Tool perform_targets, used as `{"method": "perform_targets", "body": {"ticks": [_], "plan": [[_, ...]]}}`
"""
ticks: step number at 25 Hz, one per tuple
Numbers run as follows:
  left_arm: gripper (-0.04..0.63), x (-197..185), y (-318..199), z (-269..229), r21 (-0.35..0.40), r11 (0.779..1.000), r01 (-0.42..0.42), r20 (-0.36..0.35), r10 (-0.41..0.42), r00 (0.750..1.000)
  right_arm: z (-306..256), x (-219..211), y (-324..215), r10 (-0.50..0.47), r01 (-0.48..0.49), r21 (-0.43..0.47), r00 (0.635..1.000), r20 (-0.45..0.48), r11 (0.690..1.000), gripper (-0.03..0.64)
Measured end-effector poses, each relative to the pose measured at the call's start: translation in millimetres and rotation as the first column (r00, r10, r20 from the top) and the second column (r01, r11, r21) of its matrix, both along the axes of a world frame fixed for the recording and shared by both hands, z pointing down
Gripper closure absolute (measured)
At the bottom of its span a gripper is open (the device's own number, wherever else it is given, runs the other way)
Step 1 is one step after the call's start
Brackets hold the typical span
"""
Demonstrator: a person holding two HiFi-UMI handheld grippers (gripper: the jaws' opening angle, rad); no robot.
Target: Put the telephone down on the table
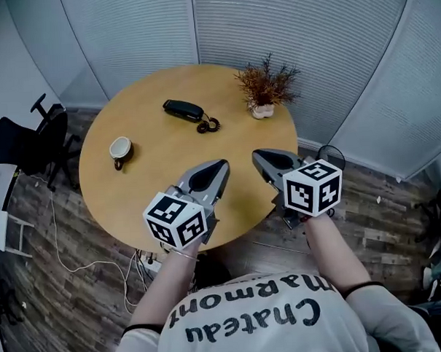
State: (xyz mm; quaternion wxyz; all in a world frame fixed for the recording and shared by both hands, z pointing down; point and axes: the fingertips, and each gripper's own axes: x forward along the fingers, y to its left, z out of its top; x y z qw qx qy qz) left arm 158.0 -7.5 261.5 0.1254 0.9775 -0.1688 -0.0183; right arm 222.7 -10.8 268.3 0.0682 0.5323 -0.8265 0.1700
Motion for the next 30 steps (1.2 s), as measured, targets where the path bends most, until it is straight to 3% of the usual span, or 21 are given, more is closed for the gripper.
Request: {"method": "perform_targets", "body": {"ticks": [5, 11, 20, 30], "plan": [[0.604, 26, 60, -16, 0.056, 0.998, -0.021, 0.022, 0.019, 1.0, -18, 18, 47, -0.038, 0.039, 0.055, 0.999, -0.028, 0.998, 0.6], [0.604, 40, 94, -21, 0.074, 0.997, -0.034, 0.058, 0.03, 0.998, -25, 16, 74, -0.082, 0.082, 0.082, 0.997, 0.003, 0.993, 0.601], [0.604, 45, 99, -27, 0.049, 0.998, -0.03, 0.046, 0.028, 0.999, -28, 9, 79, -0.126, 0.13, 0.09, 0.991, -0.042, 0.987, 0.601], [0.604, 43, 105, -33, 0.093, 0.995, -0.035, 0.069, 0.028, 0.997, -29, -2, 79, -0.159, 0.162, 0.105, 0.986, -0.042, 0.981, 0.601]]}}
